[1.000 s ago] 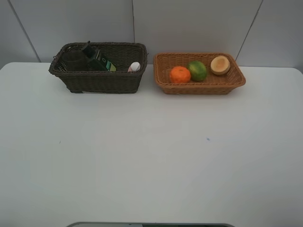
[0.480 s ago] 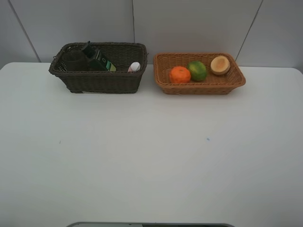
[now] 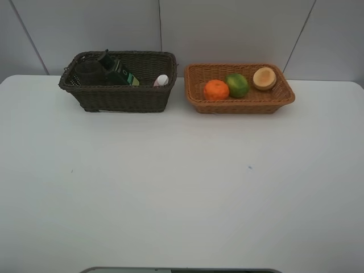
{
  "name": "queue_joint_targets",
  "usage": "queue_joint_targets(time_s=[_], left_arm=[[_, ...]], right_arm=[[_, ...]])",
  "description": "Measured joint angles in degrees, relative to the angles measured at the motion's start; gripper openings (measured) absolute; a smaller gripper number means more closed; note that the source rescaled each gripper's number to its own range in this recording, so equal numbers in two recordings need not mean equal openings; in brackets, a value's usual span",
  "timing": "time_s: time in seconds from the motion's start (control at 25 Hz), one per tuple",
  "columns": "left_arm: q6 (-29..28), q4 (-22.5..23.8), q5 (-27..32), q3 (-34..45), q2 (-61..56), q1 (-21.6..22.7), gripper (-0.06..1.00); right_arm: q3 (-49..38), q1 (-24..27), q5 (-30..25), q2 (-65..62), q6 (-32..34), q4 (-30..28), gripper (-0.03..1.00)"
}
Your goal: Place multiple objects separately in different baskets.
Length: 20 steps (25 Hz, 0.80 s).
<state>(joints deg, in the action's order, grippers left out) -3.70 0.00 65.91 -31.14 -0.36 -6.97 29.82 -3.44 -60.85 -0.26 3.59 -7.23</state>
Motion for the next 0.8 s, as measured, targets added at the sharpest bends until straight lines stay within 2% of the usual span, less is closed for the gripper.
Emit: queue_joint_targets(time_s=[0.44, 0.8], left_arm=[[1.55, -1.25, -4.48, 2.24, -0.11, 0.00, 1.00], [1.92, -1.35, -4.72, 2.24, -0.11, 0.00, 1.00]], right_arm=[[0.00, 0.00, 0.00, 0.00, 0.00, 0.00, 1.00], [0.00, 0.00, 0.00, 0.00, 0.00, 0.00, 1.00]])
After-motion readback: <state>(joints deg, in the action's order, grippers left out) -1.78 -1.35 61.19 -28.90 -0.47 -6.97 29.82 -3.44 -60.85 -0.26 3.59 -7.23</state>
